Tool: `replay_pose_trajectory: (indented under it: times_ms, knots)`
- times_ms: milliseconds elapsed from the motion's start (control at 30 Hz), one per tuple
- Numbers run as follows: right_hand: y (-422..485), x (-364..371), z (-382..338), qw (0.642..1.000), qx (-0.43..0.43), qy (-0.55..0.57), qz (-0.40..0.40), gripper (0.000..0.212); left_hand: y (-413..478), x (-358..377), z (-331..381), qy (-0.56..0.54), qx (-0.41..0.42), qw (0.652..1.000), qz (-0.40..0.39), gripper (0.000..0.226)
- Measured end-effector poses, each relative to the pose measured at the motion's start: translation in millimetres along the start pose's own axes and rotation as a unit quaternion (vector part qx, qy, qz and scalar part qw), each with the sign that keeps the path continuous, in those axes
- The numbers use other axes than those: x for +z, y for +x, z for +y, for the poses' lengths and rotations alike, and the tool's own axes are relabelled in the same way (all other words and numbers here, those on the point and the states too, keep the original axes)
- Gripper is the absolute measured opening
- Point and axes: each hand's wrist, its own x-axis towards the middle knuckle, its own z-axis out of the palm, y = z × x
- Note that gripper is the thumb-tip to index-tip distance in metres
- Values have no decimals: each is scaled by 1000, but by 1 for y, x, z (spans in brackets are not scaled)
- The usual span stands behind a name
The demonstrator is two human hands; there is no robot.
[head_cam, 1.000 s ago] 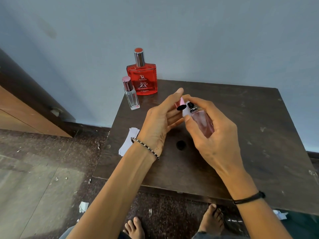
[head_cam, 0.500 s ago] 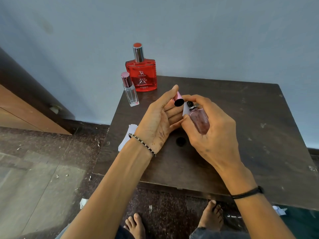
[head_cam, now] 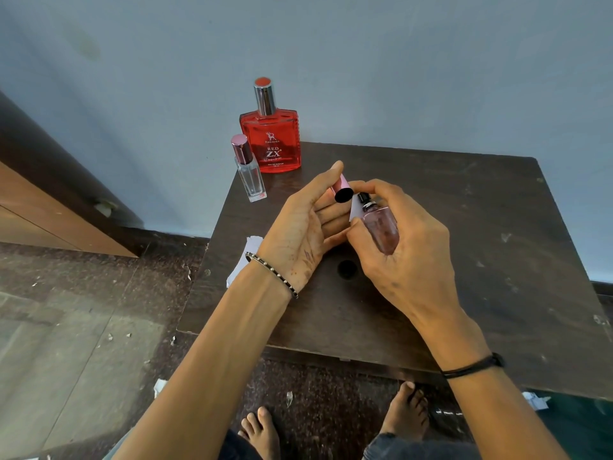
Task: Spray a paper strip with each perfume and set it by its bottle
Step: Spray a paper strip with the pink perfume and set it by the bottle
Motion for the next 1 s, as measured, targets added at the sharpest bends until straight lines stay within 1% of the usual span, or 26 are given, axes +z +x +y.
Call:
replay_pose_trajectory:
  times_ms: [133,300,433,533,633,700,767,867,1000]
  knots:
    - [0,2,0,1000,2,-4,0,42,0,0,0,5,-1,1000,4,29]
    - [2,2,1,1000,6,-3,6,42,0,0,1,11,-6,1000,14,54]
    - [2,3,0,1000,0,-12,2,42,-1,0,1,9,-8,1000,17,51]
    - [2,1,-1,1000,-5,-8,0,43,0,-2,1,4,-5,1000,12,42]
    - [2,-2,-3,1000,-2,11,18,42,1,-1,1,11,-3,1000,12,48]
    - [1,-5,-4,998,30,41,32,45,2,-2,-1,18,-1,1000,11,47]
    - [0,-9,-4,990,86,102,43,49,3,-3,-2,22,4,1000,15,45]
    - [0,-13,-2,961,171,205,68,53,5,-4,-1,22,7,999,21,41]
    - [4,-13,0,927,213,298,75,56,6,-3,0,41,22,998,33,33]
